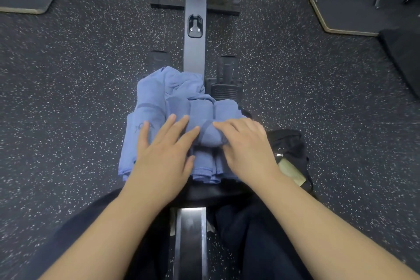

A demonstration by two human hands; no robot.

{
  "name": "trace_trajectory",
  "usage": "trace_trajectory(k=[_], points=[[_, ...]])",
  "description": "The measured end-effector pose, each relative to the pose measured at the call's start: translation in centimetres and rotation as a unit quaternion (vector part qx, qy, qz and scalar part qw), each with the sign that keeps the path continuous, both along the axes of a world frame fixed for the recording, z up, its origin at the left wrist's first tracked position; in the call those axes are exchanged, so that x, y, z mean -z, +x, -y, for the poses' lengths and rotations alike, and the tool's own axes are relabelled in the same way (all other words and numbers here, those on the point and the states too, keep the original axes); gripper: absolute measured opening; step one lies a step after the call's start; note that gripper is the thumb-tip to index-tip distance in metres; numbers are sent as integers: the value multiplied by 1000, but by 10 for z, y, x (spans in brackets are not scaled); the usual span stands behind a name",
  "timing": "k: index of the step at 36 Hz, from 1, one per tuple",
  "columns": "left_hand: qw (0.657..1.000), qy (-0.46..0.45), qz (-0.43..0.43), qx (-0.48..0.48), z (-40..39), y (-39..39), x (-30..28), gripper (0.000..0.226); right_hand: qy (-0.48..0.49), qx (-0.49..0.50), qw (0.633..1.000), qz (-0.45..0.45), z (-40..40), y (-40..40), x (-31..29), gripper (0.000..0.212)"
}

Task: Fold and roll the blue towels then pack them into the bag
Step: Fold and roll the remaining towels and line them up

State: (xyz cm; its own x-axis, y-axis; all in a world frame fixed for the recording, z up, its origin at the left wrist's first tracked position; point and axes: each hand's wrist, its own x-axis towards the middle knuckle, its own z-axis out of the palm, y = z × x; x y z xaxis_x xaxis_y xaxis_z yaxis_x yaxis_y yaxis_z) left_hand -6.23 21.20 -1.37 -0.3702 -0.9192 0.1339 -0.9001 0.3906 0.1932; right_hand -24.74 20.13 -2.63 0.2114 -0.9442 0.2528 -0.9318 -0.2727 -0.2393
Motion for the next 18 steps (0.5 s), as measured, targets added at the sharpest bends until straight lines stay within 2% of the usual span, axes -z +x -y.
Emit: trace_trajectory(k=[4, 8, 12, 18], points=[[1000, 19, -7, 4, -13, 3, -2, 50, 24, 10, 1000, 2, -16, 3, -5, 43], [999, 37, 7, 8, -25, 3, -6, 53, 37, 16, 999, -5, -31, 7, -9, 39], [999, 51, 17, 5, -34, 0, -8, 72, 70, 25, 997, -4, -35, 9, -10, 43], [997, 73, 12, 11, -40, -5, -6, 70, 113, 8, 993, -27, -29, 8, -8, 31]])
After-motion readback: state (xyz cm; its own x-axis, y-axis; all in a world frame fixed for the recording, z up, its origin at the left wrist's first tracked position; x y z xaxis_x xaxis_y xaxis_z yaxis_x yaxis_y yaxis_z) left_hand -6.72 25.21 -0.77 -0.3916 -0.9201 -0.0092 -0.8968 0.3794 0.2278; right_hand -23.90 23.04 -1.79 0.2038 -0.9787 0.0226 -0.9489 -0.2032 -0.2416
